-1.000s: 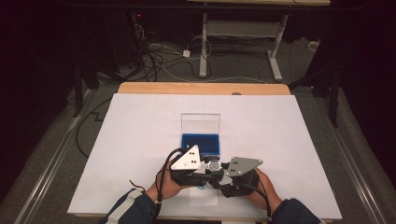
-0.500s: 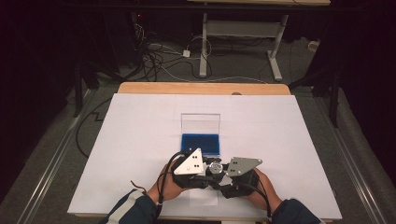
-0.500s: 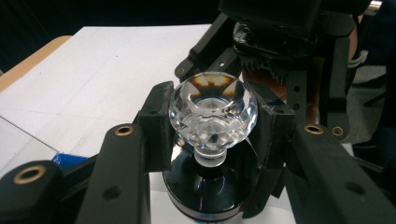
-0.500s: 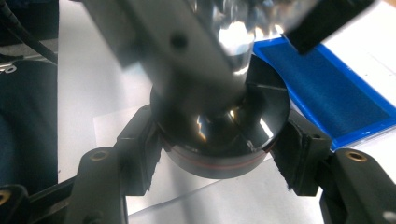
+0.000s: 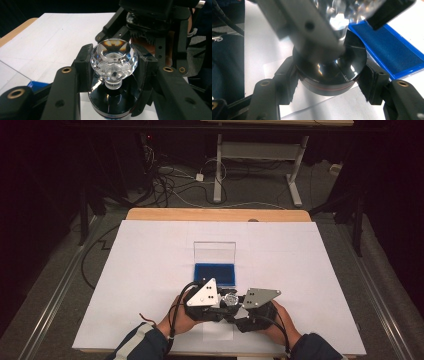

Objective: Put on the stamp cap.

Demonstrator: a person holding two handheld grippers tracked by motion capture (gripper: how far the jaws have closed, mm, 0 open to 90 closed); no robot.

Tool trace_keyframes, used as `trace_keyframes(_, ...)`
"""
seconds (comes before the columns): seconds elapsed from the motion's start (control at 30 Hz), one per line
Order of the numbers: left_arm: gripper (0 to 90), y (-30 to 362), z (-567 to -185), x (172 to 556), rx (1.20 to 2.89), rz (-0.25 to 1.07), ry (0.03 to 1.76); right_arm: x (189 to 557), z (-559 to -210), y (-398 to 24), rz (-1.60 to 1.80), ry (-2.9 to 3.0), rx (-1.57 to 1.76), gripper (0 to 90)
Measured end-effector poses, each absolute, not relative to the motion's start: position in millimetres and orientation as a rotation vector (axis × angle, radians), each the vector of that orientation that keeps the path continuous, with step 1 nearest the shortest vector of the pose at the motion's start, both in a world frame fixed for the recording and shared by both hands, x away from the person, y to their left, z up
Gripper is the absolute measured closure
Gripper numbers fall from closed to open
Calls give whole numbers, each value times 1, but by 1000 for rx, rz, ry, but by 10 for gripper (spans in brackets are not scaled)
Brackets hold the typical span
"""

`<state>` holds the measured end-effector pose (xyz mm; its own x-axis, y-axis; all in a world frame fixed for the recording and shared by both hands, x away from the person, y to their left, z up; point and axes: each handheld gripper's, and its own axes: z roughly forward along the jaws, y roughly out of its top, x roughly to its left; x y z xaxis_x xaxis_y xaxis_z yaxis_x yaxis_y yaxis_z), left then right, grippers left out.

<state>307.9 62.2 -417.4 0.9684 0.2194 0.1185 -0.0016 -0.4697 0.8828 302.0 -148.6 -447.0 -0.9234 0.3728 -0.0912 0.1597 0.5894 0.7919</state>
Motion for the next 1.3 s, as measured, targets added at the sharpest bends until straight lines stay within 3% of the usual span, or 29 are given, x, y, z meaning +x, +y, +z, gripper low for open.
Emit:
trace_keyframes(0.5,541,62,-419,311,2054,261,175,304,-451,-148,1224,2583,452,379)
trace_keyframes(1.0,542,70,-423,315,1930,152,244,301,-448,-151,1329,2523,479,384)
trace_keyframes(1.3,543,68,-424,312,1937,173,228,300,-448,-151,1343,2528,490,385)
